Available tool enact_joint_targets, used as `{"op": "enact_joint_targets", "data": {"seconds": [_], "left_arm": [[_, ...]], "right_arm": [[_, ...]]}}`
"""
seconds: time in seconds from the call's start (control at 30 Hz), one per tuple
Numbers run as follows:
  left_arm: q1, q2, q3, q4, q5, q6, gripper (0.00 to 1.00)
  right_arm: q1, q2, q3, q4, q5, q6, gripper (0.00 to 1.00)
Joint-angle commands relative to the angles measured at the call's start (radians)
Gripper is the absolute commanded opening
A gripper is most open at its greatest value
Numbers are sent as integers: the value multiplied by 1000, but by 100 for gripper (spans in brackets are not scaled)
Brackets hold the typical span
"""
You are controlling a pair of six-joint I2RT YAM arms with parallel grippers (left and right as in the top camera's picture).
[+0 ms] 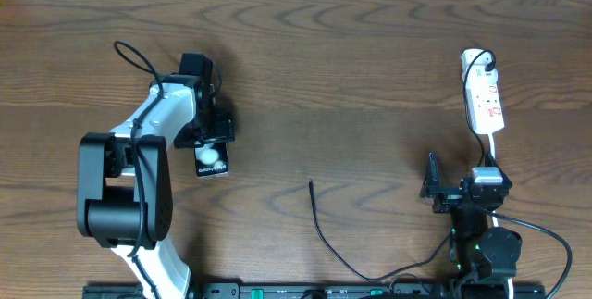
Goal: Plug charger to phone and switch on socket
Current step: 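Close the left gripper on the phone's sides, then lift the phone with the left gripper and tilt it upright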
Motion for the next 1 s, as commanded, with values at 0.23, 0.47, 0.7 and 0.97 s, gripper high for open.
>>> {"op": "enact_joint_targets", "data": {"seconds": [0.23, 0.47, 0.7, 0.97], "left_arm": [[3, 33, -48, -10, -9, 2, 75], [3, 33, -48, -10, -9, 2, 74], [3, 33, -48, -10, -8, 2, 70], [3, 33, -48, -10, -9, 2, 65]], "right_arm": [[11, -6, -2, -5, 5, 10, 99], [11, -6, -1, -5, 5, 10, 99], [11, -6, -1, -5, 5, 10, 99], [11, -6, -1, -5, 5, 10, 99]]}}
